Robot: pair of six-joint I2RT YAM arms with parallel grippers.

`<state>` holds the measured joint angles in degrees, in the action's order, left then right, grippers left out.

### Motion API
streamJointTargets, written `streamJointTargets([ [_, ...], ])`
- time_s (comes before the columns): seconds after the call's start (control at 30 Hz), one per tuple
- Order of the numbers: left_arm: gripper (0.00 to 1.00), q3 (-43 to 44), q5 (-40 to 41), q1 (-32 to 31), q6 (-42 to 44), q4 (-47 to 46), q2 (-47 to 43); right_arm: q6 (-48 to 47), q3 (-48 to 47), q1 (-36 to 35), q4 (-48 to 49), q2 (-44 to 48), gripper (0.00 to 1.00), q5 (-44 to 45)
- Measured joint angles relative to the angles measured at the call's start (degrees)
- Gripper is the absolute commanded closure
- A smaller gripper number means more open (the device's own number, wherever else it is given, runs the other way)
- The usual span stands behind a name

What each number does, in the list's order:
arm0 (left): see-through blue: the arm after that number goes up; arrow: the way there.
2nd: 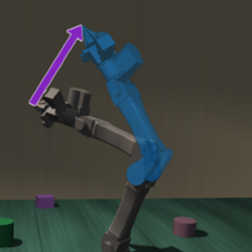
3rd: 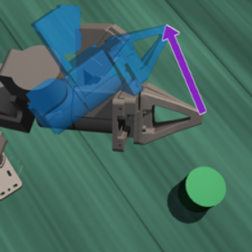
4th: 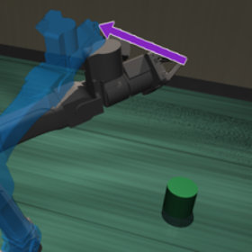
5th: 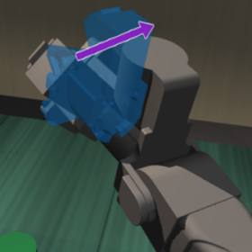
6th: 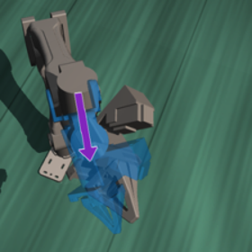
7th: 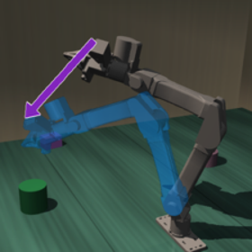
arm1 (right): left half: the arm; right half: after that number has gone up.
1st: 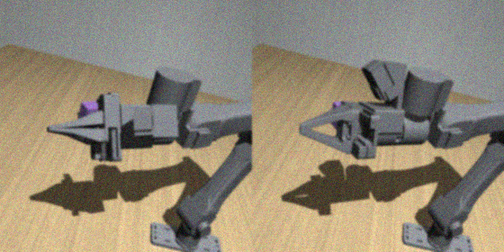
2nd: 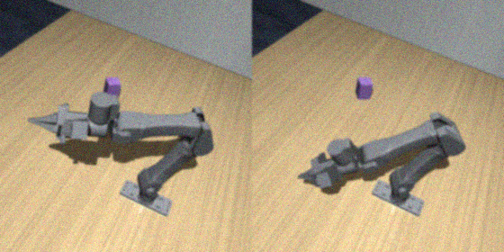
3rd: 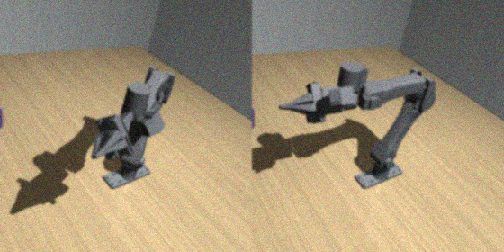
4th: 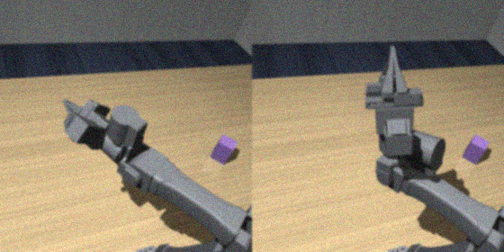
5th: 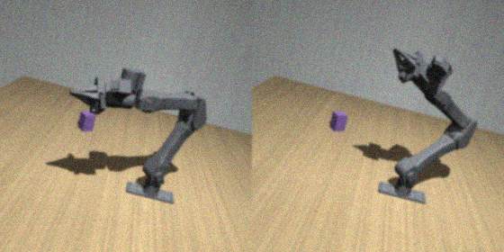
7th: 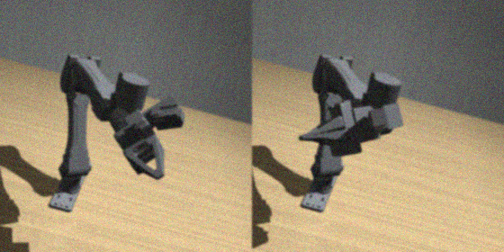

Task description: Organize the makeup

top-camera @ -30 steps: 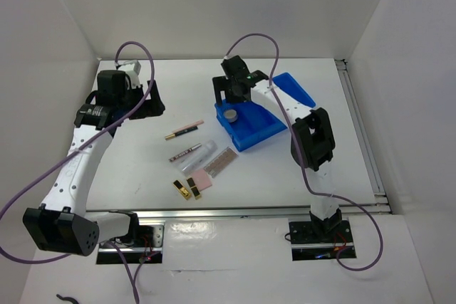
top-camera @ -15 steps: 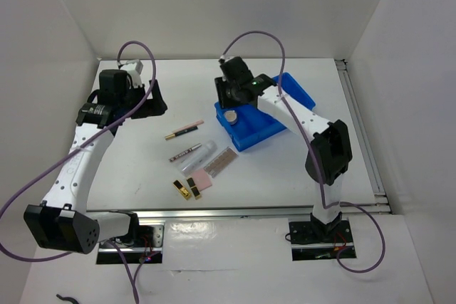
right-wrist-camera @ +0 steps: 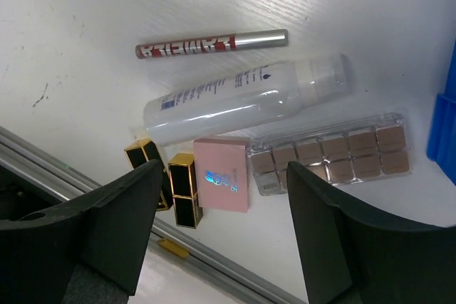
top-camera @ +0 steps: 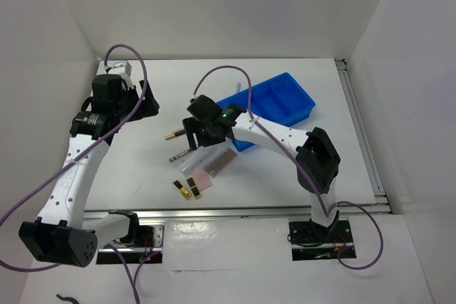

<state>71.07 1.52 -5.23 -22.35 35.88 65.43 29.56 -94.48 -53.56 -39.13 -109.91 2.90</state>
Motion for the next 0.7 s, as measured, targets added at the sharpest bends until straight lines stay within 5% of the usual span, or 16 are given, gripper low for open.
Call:
streamJointTargets([
  [0.27,0.06,-3.43,-0.37,0.0,-0.37,0.26,-0.15,1.86,8.44,-1.55,1.14,2.27,0.25,1.77],
  [0.4,0.06,-4.02,-0.42,0.0,-0.37,0.55,-0.24,-0.94,11.89,-6.47,1.46,2.95,0.52,0.55],
  [0.7,0.06,-4.02,-1.11,0.0,-0.37,0.55,-0.87,-4.13,11.3,-12.37,2.03,0.83,0.43,-2.78],
])
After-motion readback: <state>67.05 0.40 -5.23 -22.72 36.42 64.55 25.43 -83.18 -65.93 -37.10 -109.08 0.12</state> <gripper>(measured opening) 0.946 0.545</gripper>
